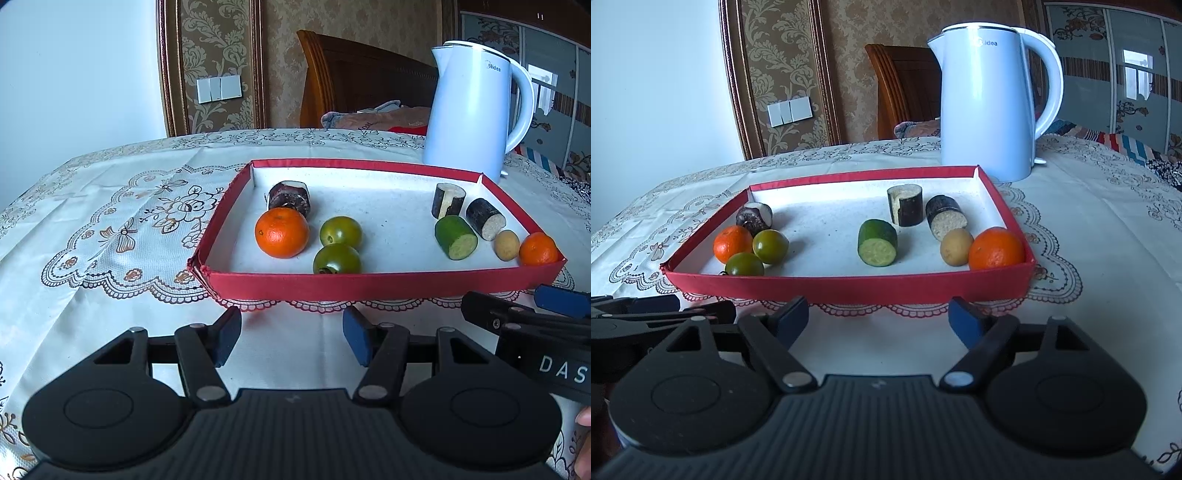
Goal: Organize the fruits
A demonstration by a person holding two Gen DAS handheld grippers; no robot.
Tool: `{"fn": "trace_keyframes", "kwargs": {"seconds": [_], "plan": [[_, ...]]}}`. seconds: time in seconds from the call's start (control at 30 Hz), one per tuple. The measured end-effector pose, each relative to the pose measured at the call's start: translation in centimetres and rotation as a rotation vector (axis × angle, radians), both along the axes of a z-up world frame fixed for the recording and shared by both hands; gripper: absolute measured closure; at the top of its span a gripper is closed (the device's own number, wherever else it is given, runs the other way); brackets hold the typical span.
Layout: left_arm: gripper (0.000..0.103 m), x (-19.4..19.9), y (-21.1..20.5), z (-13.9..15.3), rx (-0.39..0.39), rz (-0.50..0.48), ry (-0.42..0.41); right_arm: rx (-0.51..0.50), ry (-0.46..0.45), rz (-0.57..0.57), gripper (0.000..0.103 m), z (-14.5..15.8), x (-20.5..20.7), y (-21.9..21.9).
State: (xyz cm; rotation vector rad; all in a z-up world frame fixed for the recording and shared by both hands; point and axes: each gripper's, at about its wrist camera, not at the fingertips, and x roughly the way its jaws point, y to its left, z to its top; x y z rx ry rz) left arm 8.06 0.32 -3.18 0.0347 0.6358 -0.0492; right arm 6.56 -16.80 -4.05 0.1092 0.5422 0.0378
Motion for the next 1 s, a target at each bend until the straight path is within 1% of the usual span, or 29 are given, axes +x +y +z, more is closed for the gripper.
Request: {"fn": "trace_keyframes", "kwargs": {"seconds": [1.0], "plan": [[0.043,0.04,-0.16,-0.06,0.000,-0.003,0.003,0.004,0.004,-0.002,0.020,-0.13,0.06,-0.04]]}}
